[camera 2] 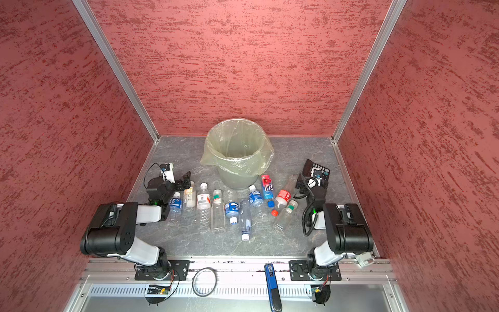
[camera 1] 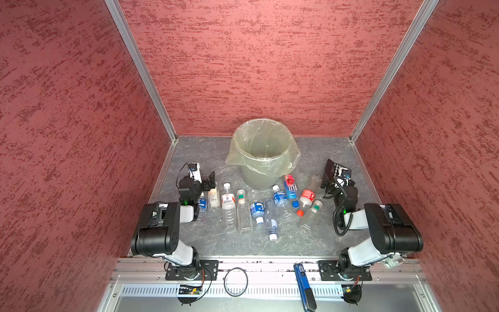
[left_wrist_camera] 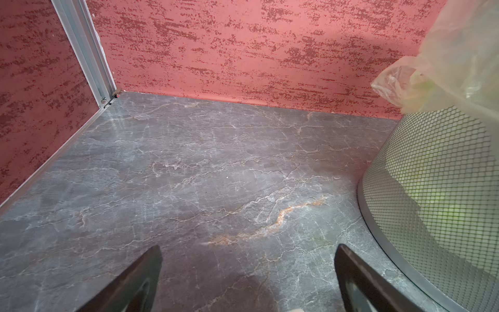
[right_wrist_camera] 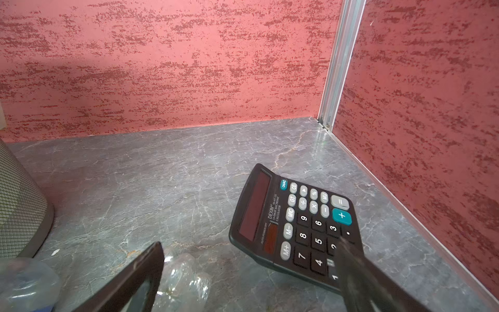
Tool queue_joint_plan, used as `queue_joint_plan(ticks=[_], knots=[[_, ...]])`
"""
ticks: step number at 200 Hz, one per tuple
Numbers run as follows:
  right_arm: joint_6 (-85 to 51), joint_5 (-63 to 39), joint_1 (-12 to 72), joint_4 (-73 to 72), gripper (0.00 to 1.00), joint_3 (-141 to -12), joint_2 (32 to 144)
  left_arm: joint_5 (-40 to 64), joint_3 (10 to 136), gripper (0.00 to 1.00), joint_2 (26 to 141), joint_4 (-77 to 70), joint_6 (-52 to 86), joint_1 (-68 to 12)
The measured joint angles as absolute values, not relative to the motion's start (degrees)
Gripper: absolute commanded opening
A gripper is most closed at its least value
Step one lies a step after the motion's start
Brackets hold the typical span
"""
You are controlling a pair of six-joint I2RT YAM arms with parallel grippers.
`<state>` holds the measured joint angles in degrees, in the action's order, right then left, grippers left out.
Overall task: Throw the plastic bottles in the bin
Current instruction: Pick up the plastic bottle from the middle-right of the table.
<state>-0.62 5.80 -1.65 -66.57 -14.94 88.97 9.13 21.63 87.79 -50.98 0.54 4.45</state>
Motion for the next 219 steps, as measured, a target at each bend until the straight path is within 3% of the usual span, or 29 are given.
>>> queue_joint_plan(ticks=[219], knots=[[-0.6,5.7,-1.7,-66.5,0.99,-14.9,89.0,11.2,21.6,0.99,87.8,-51.0,0.6,5.1]])
